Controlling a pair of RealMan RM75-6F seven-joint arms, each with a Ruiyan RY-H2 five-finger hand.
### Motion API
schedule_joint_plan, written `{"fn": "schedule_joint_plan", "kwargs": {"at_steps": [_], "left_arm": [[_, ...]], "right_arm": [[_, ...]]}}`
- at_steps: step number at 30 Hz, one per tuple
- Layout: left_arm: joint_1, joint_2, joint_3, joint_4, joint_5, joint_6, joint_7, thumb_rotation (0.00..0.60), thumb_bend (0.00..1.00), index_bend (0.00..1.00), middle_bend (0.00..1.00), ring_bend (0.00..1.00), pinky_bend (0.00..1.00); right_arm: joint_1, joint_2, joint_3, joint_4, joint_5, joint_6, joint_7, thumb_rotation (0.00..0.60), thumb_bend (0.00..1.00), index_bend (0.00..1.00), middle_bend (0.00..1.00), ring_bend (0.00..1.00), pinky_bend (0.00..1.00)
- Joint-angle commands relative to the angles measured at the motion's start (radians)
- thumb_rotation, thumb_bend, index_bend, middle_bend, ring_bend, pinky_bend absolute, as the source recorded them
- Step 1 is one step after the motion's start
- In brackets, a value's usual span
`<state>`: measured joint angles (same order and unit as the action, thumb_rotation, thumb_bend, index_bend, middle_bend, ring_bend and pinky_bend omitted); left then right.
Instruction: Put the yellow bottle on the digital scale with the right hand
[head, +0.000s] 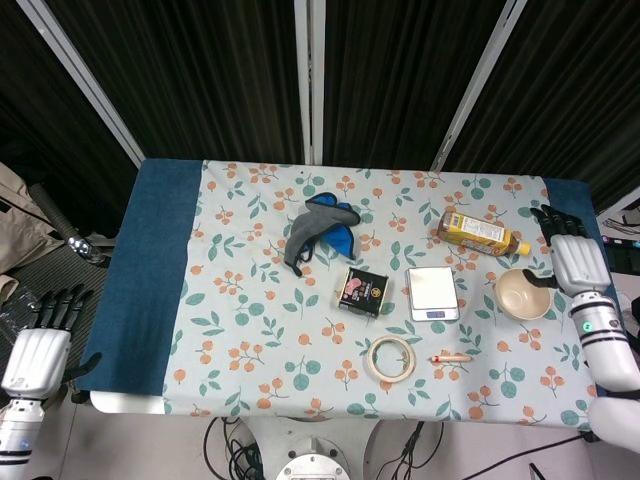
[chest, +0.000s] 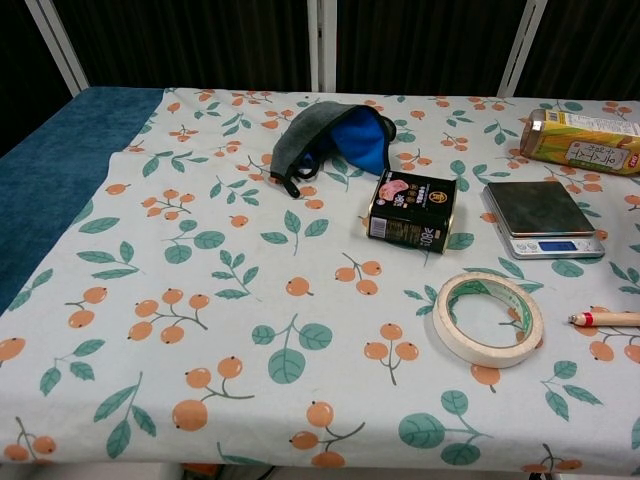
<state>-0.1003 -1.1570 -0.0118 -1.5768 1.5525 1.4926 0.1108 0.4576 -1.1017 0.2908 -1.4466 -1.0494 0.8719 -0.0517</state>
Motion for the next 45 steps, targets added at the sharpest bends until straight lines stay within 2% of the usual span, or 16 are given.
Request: {"fn": "schedule_joint_plan", "kwargs": {"at_steps": [1, 4, 9, 13, 26, 28, 30, 32, 34, 36, 39, 45], "left_arm": [[0.003, 0.003, 0.002, -0.001, -0.003, 0.001, -0.002, 0.6, 0.18, 0.04, 0.0, 0.0, 0.0], [0.003, 0.015, 0.009, -0.009, -0.003, -0.012, -0.018, 0.6, 0.18, 0.04, 0.0, 0.0, 0.0], [0.008, 0.041, 0.022, -0.028, 0.016, -0.007, -0.031, 0.6, 0.18, 0.04, 0.0, 0.0, 0.0], [0.022, 0.063, 0.027, -0.046, 0.02, 0.014, -0.018, 0.6, 0.18, 0.04, 0.0, 0.0, 0.0], [0.029, 0.061, 0.026, -0.05, 0.012, 0.012, -0.008, 0.6, 0.18, 0.04, 0.0, 0.0, 0.0], [0.031, 0.062, 0.025, -0.051, 0.011, 0.015, -0.008, 0.6, 0.18, 0.04, 0.0, 0.0, 0.0], [0.032, 0.062, 0.024, -0.051, 0.01, 0.015, -0.008, 0.6, 0.18, 0.04, 0.0, 0.0, 0.0], [0.033, 0.062, 0.025, -0.051, 0.008, 0.014, -0.008, 0.6, 0.19, 0.04, 0.0, 0.0, 0.0], [0.034, 0.061, 0.025, -0.049, 0.005, 0.013, -0.01, 0.6, 0.18, 0.04, 0.0, 0.0, 0.0], [0.035, 0.061, 0.024, -0.048, 0.003, 0.012, -0.012, 0.6, 0.18, 0.04, 0.0, 0.0, 0.0], [0.035, 0.062, 0.023, -0.045, -0.001, 0.01, -0.016, 0.6, 0.19, 0.04, 0.0, 0.0, 0.0], [0.034, 0.06, 0.022, -0.038, -0.005, 0.003, -0.024, 0.6, 0.19, 0.04, 0.0, 0.0, 0.0]], "right_arm": [[0.145, -0.059, 0.013, 0.147, 0.206, -0.177, -0.108, 0.6, 0.15, 0.0, 0.0, 0.0, 0.0], [0.208, -0.109, -0.006, 0.241, 0.312, -0.24, -0.166, 0.6, 0.16, 0.0, 0.0, 0.0, 0.0], [0.285, -0.206, -0.034, 0.412, 0.408, -0.358, -0.175, 0.6, 0.16, 0.0, 0.0, 0.0, 0.0], [0.327, -0.272, -0.06, 0.511, 0.419, -0.436, -0.165, 0.6, 0.14, 0.0, 0.0, 0.0, 0.0], [0.412, -0.385, -0.115, 0.683, 0.459, -0.539, -0.142, 0.6, 0.17, 0.0, 0.01, 0.0, 0.0], [0.422, -0.405, -0.122, 0.711, 0.46, -0.537, -0.138, 0.6, 0.2, 0.0, 0.04, 0.01, 0.04], [0.426, -0.426, -0.123, 0.732, 0.454, -0.526, -0.132, 0.6, 0.22, 0.0, 0.11, 0.06, 0.12], [0.428, -0.449, -0.123, 0.754, 0.441, -0.513, -0.126, 0.6, 0.25, 0.05, 0.19, 0.14, 0.24], [0.428, -0.47, -0.122, 0.772, 0.423, -0.502, -0.119, 0.6, 0.29, 0.17, 0.29, 0.26, 0.38], [0.427, -0.485, -0.117, 0.785, 0.407, -0.493, -0.11, 0.6, 0.32, 0.27, 0.37, 0.35, 0.46], [0.426, -0.501, -0.11, 0.8, 0.375, -0.479, -0.095, 0.6, 0.35, 0.39, 0.45, 0.42, 0.53], [0.42, -0.5, -0.094, 0.792, 0.32, -0.443, -0.076, 0.6, 0.38, 0.64, 0.51, 0.49, 0.6]]}}
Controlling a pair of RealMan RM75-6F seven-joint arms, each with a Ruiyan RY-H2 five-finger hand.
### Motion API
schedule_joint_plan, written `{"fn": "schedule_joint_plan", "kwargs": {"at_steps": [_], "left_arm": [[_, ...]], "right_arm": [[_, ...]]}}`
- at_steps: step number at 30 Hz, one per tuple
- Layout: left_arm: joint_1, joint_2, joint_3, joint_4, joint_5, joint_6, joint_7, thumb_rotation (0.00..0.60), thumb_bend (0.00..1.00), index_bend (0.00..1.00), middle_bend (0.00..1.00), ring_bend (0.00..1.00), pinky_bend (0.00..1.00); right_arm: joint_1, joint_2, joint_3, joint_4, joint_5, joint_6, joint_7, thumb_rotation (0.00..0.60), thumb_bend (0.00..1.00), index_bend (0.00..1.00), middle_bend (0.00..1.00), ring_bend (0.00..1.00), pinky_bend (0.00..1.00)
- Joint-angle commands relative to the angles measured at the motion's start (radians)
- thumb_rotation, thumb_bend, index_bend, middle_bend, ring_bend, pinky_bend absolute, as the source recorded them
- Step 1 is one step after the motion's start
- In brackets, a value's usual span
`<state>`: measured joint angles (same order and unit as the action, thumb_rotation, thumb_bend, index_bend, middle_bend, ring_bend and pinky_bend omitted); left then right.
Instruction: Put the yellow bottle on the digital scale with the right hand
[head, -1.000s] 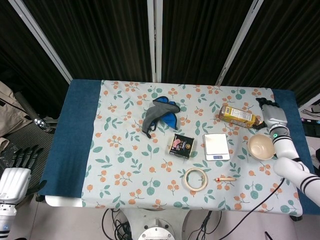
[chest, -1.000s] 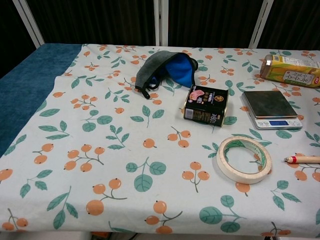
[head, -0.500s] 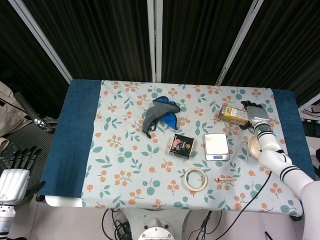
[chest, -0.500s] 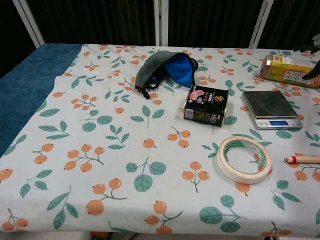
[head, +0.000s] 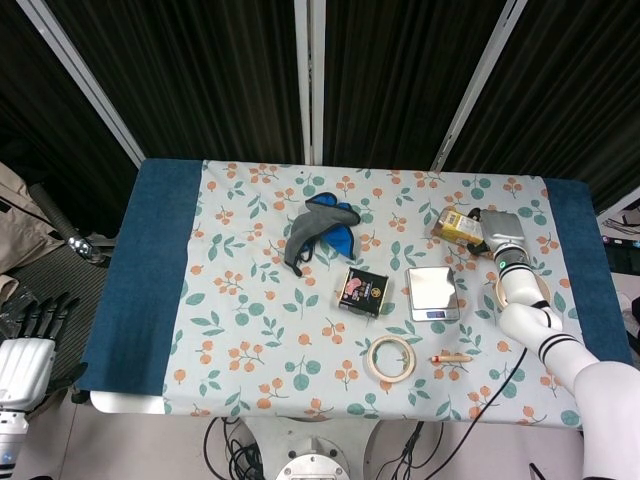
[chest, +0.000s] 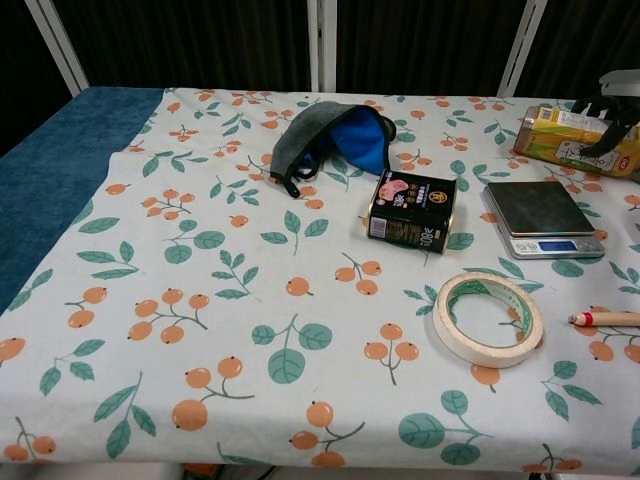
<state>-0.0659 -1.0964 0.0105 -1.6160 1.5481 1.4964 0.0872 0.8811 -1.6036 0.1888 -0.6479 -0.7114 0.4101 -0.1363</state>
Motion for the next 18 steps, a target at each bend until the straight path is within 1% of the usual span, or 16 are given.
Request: {"fn": "schedule_joint_plan", "kwargs": {"at_steps": [1, 3, 5, 8, 9, 13, 15, 18], "left_arm": [[0.0, -0.001, -0.001, 0.002, 0.0, -0.001, -0.002, 0.6, 0.19, 0.04, 0.0, 0.0, 0.0], [-0.001, -0.002, -0.002, 0.004, 0.0, 0.0, -0.004, 0.6, 0.19, 0.04, 0.0, 0.0, 0.0], [-0.001, -0.003, -0.002, 0.006, 0.0, 0.0, -0.007, 0.6, 0.18, 0.04, 0.0, 0.0, 0.0], [-0.001, -0.005, -0.003, 0.01, 0.0, 0.0, -0.01, 0.6, 0.19, 0.04, 0.0, 0.0, 0.0], [-0.001, -0.006, -0.004, 0.011, 0.0, -0.001, -0.011, 0.6, 0.19, 0.04, 0.0, 0.0, 0.0], [-0.003, -0.013, -0.006, 0.017, 0.002, 0.0, -0.017, 0.6, 0.18, 0.04, 0.0, 0.0, 0.0], [-0.004, -0.016, -0.007, 0.019, 0.005, 0.002, -0.019, 0.6, 0.18, 0.04, 0.0, 0.0, 0.0], [-0.003, -0.019, -0.008, 0.02, 0.008, 0.006, -0.021, 0.6, 0.18, 0.04, 0.0, 0.0, 0.0]], "right_arm": [[-0.007, 0.007, 0.012, -0.016, -0.028, 0.031, 0.013, 0.6, 0.38, 0.67, 0.52, 0.5, 0.61], [-0.011, 0.021, 0.018, -0.036, -0.043, 0.047, 0.018, 0.6, 0.39, 0.7, 0.53, 0.51, 0.62], [-0.016, 0.049, 0.025, -0.08, -0.064, 0.071, 0.021, 0.6, 0.39, 0.7, 0.53, 0.51, 0.62], [-0.026, 0.113, 0.036, -0.189, -0.102, 0.123, 0.022, 0.6, 0.39, 0.69, 0.52, 0.5, 0.62], [-0.03, 0.137, 0.039, -0.232, -0.115, 0.144, 0.02, 0.6, 0.39, 0.69, 0.52, 0.5, 0.62], [-0.053, 0.264, 0.045, -0.473, -0.164, 0.239, -0.015, 0.6, 0.39, 0.69, 0.52, 0.5, 0.62], [-0.061, 0.325, 0.042, -0.597, -0.174, 0.274, -0.047, 0.6, 0.39, 0.69, 0.52, 0.5, 0.62], [-0.066, 0.387, 0.034, -0.739, -0.162, 0.307, -0.097, 0.6, 0.39, 0.69, 0.51, 0.5, 0.61]]}}
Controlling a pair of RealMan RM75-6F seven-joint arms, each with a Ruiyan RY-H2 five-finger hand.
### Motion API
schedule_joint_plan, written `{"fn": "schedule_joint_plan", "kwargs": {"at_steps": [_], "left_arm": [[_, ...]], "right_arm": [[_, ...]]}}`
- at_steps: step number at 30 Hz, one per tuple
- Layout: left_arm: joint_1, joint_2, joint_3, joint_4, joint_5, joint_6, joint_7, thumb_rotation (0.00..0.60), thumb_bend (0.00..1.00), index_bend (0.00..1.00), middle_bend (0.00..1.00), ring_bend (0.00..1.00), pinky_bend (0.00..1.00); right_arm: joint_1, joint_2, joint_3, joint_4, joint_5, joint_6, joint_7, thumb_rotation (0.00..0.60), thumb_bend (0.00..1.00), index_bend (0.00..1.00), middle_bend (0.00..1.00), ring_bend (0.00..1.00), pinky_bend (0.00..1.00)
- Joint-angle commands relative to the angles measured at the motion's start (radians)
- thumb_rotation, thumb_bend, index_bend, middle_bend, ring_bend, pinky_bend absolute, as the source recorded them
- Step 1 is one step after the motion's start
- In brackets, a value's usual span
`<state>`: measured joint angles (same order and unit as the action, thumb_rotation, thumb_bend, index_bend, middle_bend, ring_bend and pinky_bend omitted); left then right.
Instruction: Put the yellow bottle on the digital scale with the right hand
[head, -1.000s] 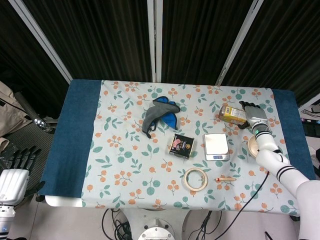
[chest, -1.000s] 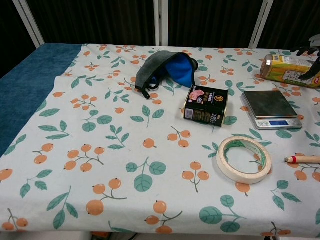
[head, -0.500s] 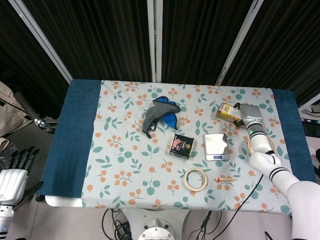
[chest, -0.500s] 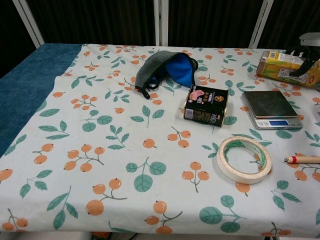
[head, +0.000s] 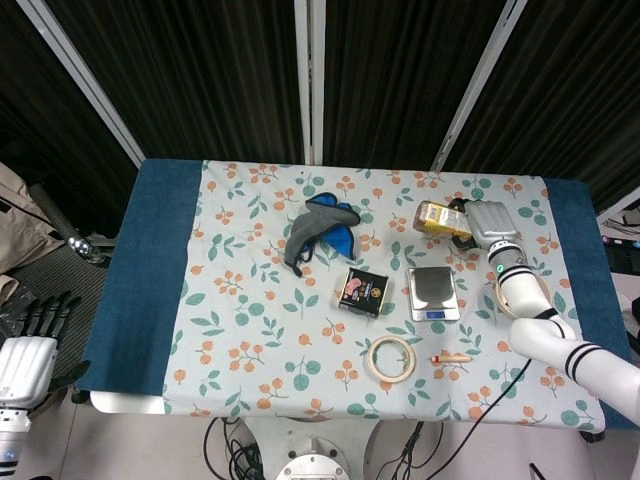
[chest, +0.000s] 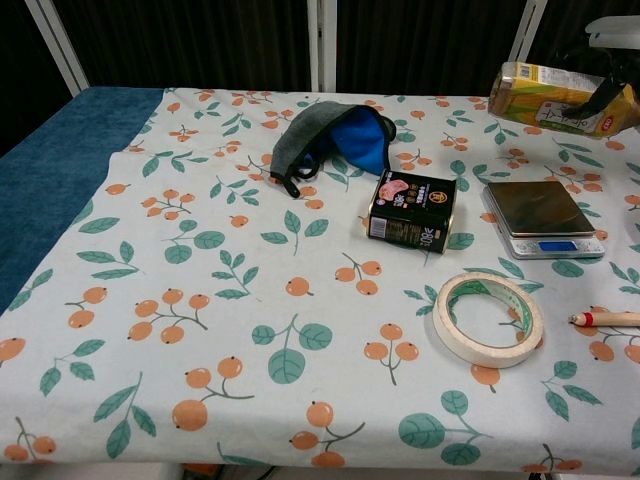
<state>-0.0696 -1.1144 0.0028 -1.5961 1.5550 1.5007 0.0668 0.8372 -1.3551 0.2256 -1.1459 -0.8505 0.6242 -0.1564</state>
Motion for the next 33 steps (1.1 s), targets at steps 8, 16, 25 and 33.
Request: {"fn": "schedule_joint_plan", "kwargs": {"at_steps": [8, 16, 25, 33], "left_arm": [[0.006, -0.005, 0.006, 0.005, 0.019, 0.017, -0.01, 0.6, 0.19, 0.04, 0.0, 0.0, 0.0], [0.016, -0.016, 0.014, 0.025, 0.029, 0.027, -0.027, 0.6, 0.18, 0.04, 0.0, 0.0, 0.0], [0.019, -0.018, 0.013, 0.032, 0.028, 0.031, -0.031, 0.6, 0.19, 0.04, 0.0, 0.0, 0.0], [0.024, -0.019, 0.013, 0.033, 0.024, 0.033, -0.03, 0.6, 0.18, 0.04, 0.0, 0.0, 0.0]], "right_arm": [[-0.042, 0.188, -0.077, -0.485, 0.021, 0.232, -0.253, 0.6, 0.39, 0.69, 0.51, 0.5, 0.61], [-0.067, 0.167, -0.127, -0.505, 0.041, 0.243, -0.267, 0.6, 0.39, 0.69, 0.51, 0.5, 0.61], [-0.064, 0.146, -0.153, -0.463, 0.013, 0.2, -0.254, 0.6, 0.39, 0.71, 0.51, 0.5, 0.61], [-0.055, 0.122, -0.17, -0.429, 0.018, 0.174, -0.257, 0.6, 0.39, 0.71, 0.51, 0.5, 0.6]]}}
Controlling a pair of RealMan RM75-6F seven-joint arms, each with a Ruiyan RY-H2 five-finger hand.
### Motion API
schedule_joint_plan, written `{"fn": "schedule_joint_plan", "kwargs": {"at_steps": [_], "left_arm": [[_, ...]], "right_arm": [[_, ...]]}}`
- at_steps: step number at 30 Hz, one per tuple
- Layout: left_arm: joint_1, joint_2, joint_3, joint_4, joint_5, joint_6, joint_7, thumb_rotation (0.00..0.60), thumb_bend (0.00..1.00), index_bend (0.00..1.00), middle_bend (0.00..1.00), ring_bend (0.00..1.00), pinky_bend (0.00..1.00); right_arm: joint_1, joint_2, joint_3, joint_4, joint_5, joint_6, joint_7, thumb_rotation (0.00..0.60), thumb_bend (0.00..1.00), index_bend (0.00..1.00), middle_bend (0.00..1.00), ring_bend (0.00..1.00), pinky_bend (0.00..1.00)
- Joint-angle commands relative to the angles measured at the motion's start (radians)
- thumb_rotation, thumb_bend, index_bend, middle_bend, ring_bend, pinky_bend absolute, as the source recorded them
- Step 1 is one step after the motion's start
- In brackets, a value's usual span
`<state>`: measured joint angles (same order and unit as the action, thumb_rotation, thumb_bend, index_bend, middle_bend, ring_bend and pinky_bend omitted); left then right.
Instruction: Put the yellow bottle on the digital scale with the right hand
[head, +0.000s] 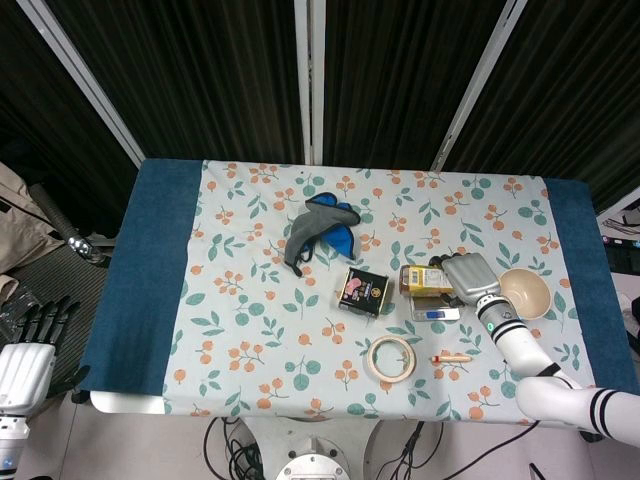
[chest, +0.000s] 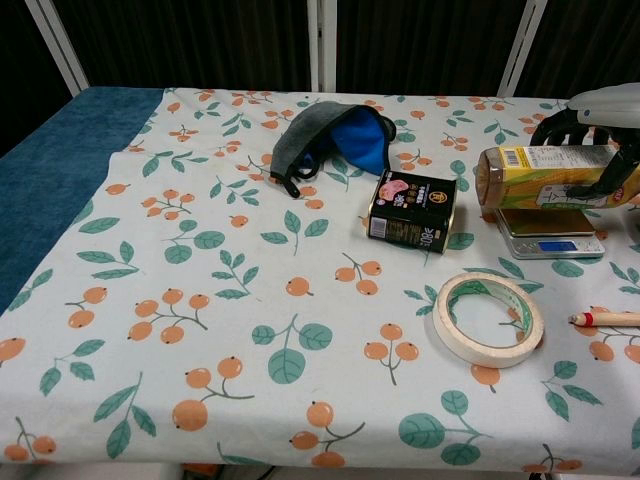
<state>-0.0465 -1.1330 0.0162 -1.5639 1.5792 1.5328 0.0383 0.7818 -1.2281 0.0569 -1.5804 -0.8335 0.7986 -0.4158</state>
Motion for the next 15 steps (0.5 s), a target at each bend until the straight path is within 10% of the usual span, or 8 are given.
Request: {"fn": "schedule_joint_plan", "kwargs": {"at_steps": [1, 9, 15], "left_arm": [[0.0, 0.0, -0.001, 0.001, -0.001, 0.001, -0.003, 0.6, 0.18, 0.04, 0.0, 0.0, 0.0], [-0.004, -0.003, -0.002, 0.001, 0.004, -0.004, -0.002, 0.6, 0.18, 0.04, 0.0, 0.0, 0.0], [-0.005, 0.0, -0.003, 0.001, 0.001, -0.007, -0.003, 0.6, 0.18, 0.04, 0.0, 0.0, 0.0]], "right_arm": [[0.0, -0.007, -0.002, 0.011, 0.001, -0.002, 0.004, 0.6, 0.39, 0.71, 0.51, 0.5, 0.6], [0.004, -0.015, -0.015, 0.04, -0.027, -0.028, 0.016, 0.6, 0.36, 0.64, 0.46, 0.47, 0.53], [0.001, -0.006, -0.011, 0.051, -0.075, -0.06, 0.069, 0.6, 0.26, 0.19, 0.17, 0.14, 0.29]]}}
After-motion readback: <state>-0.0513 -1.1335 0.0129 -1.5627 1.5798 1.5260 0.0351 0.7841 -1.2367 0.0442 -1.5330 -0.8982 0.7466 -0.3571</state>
